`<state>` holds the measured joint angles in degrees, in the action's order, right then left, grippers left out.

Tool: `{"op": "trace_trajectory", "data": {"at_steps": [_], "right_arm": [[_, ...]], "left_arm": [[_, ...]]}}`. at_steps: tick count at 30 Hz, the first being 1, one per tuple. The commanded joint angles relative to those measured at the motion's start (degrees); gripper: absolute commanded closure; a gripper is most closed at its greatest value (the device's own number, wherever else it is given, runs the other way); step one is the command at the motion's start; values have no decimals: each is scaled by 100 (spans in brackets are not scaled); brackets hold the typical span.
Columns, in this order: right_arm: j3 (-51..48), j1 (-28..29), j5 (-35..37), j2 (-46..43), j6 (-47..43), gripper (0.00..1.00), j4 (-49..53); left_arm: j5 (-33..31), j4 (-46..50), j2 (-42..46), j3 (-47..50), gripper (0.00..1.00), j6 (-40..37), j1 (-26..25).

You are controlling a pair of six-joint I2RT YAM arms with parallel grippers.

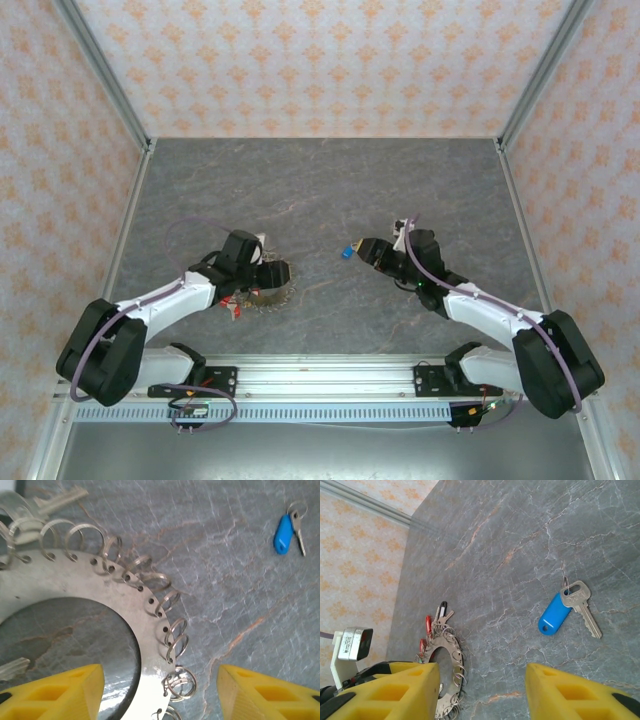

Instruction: Put the keys on the keyring

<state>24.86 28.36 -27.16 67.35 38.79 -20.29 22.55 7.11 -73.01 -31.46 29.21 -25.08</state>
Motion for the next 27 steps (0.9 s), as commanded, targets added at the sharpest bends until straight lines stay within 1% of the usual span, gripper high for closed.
{"op": "trace_trajectory", "data": {"at_steps": [1,5,9,11,15,16,18,23,27], "right_arm": [[-44,82,164,-4,-2,52,146],[9,124,130,-11,-75,53,368],[29,143,56,-37,-96,53,502],[3,154,58,-54,-89,53,508],[-16,170,66,-12,-56,53,506],[-16,178,58,3,-37,53,508],[-17,206,44,18,5,53,478],[3,283,13,197,55,54,463],[-20,310,-9,309,145,55,456]], "left_arm": [[63,186,-121,-9,41,-131,-84],[137,19,-363,0,46,-50,-155],[120,-165,-508,48,47,50,-324],[112,-199,-566,57,50,111,-407],[116,-287,-651,45,52,106,-636],[109,-297,-695,36,53,265,-671],[198,-404,-796,20,56,349,-751],[329,-770,-938,-106,57,667,-1047],[361,-1056,-1215,-337,58,965,-1273]]}}
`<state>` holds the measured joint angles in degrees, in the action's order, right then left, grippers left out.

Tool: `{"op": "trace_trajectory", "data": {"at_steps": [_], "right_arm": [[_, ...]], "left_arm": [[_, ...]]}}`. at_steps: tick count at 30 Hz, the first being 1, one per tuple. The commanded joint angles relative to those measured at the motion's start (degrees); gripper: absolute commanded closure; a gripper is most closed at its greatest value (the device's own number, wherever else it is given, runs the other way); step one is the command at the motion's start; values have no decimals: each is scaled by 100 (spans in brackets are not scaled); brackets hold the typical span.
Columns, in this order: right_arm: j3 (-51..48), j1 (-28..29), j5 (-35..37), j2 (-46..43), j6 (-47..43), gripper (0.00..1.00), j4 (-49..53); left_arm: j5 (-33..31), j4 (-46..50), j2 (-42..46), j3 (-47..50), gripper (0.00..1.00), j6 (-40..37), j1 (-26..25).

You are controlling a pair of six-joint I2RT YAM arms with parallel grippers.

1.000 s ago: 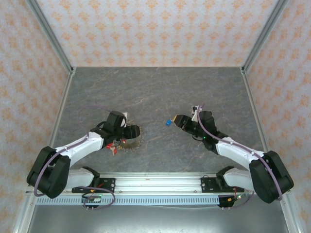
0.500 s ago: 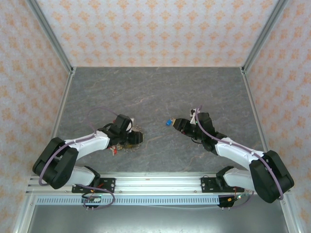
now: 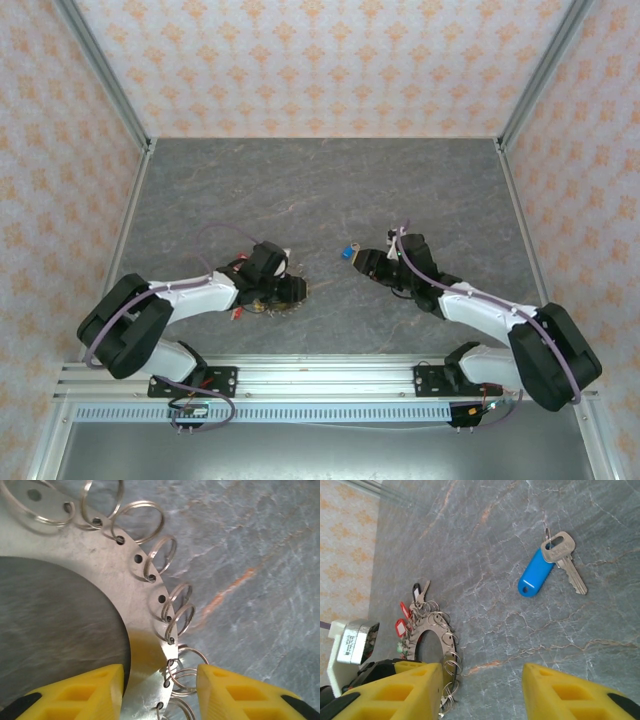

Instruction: Put the keys on the keyring

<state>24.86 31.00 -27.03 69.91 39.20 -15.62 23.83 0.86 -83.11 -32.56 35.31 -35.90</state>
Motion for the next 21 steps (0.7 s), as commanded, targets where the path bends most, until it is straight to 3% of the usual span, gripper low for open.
{"op": "trace_trajectory", "data": {"at_steps": [1,11,13,17,21], "right_arm": [[-20,50,-31,79,135,55,-19],[-208,89,-115,219,316,59,-12],[-203,91,-116,230,321,59,14],[-79,234,-142,407,358,59,5],[126,534,-30,774,376,59,14]], "left_arm": [[255,-519,-296,-279,59,423,-239],[497,-1901,-965,-728,65,1241,-738],[242,-1607,-756,-813,65,1105,-806],[-865,-603,40,-721,62,710,-809],[-1628,236,778,-524,59,426,-596]]}}
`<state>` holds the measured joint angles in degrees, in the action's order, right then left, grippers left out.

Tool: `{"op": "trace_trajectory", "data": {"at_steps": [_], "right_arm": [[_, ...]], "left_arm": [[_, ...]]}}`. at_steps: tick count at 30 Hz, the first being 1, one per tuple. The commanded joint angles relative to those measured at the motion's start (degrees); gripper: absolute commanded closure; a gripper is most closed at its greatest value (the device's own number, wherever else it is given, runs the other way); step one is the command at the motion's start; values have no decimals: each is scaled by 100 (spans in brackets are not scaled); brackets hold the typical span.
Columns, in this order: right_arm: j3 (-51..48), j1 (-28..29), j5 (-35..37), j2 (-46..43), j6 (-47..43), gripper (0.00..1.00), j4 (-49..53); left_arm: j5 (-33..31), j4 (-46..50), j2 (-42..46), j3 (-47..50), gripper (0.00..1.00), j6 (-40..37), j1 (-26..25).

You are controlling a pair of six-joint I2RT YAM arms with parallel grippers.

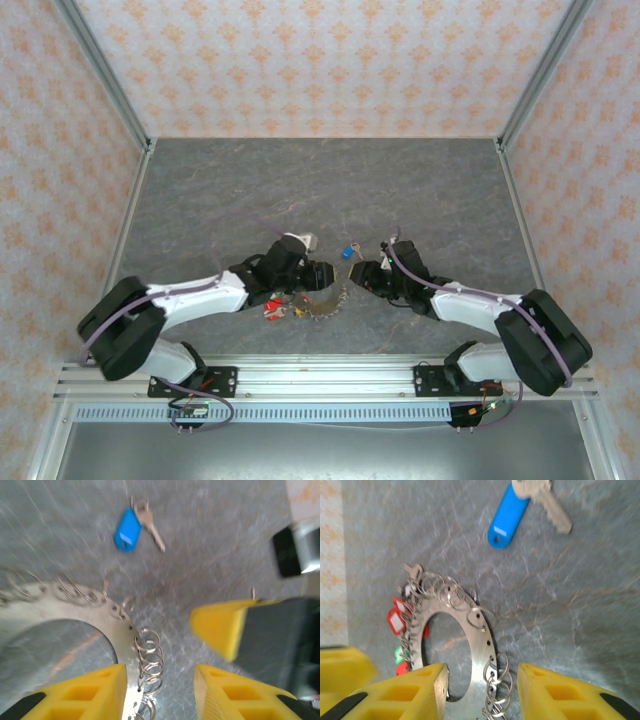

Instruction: Put the keys on the keyring

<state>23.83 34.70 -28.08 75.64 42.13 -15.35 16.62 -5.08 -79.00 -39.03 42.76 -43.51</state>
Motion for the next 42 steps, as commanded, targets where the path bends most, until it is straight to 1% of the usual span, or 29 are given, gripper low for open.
{"op": "trace_trajectory", "data": {"at_steps": [1,5,8,12,21,29,32,33,34,42], "right_arm": [[280,209,83,324,115,60,-20],[389,293,-96,839,357,65,-263],[448,317,-196,1151,484,68,-380],[423,318,-125,1261,592,68,-441],[529,318,-295,1215,465,68,-286],[612,318,-269,1316,410,68,-161],[632,318,-260,1375,436,68,-199],[631,318,-260,1399,441,68,-218],[639,318,-260,1420,447,68,-238],[684,318,-440,1520,464,70,-429]], "left_arm": [[-916,912,475,193,59,-346,273],[-702,982,784,535,59,-365,774],[-467,800,838,692,61,-388,915],[-293,728,647,651,67,-461,931],[74,279,-107,633,86,-365,932],[-31,271,-430,675,94,-348,932],[-205,263,-476,770,97,-321,932],[-274,261,-480,822,100,-305,953],[-314,235,-488,871,100,-268,968],[85,-314,-779,1156,100,12,1176]]}}
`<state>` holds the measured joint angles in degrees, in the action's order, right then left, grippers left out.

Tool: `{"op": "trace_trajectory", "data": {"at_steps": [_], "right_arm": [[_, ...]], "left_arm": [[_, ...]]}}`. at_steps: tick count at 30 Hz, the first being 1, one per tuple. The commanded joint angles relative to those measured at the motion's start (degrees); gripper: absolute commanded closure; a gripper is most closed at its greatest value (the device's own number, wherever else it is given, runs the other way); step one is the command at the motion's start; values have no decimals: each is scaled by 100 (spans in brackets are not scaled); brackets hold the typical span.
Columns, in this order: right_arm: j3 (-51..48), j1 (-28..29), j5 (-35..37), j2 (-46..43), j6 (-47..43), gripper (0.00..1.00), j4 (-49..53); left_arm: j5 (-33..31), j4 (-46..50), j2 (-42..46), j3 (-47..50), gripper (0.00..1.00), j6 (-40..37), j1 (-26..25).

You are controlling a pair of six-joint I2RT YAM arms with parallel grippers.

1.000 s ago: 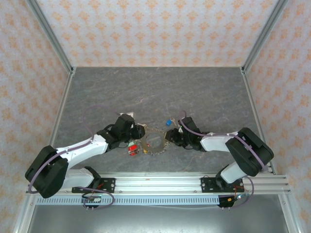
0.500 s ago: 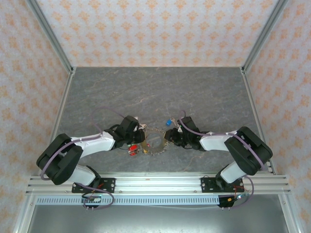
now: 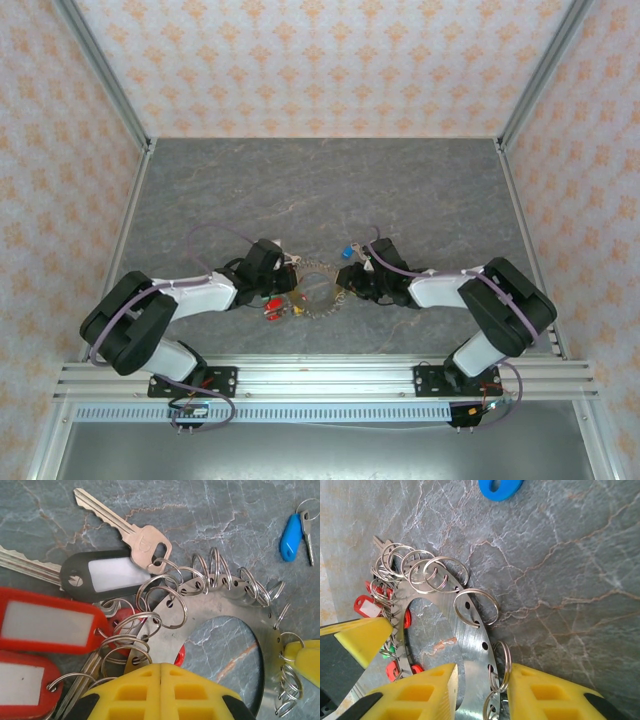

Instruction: Put the keys on the keyring

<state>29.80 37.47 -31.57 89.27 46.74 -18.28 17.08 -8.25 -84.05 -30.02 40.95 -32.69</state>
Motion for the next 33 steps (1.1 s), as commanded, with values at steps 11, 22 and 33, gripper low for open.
{"op": "trace_trajectory", "data": {"at_steps": [11,22,33], "right_arm": [[26,41,-156,164,254,72,-685],[-336,41,39,-29,771,72,-1629],[-352,41,-57,-4,855,76,-2006]], "left_arm": [[378,-501,-511,347,100,492,132],[418,-704,-248,541,100,798,195],[486,-897,-106,620,100,1076,228]]}}
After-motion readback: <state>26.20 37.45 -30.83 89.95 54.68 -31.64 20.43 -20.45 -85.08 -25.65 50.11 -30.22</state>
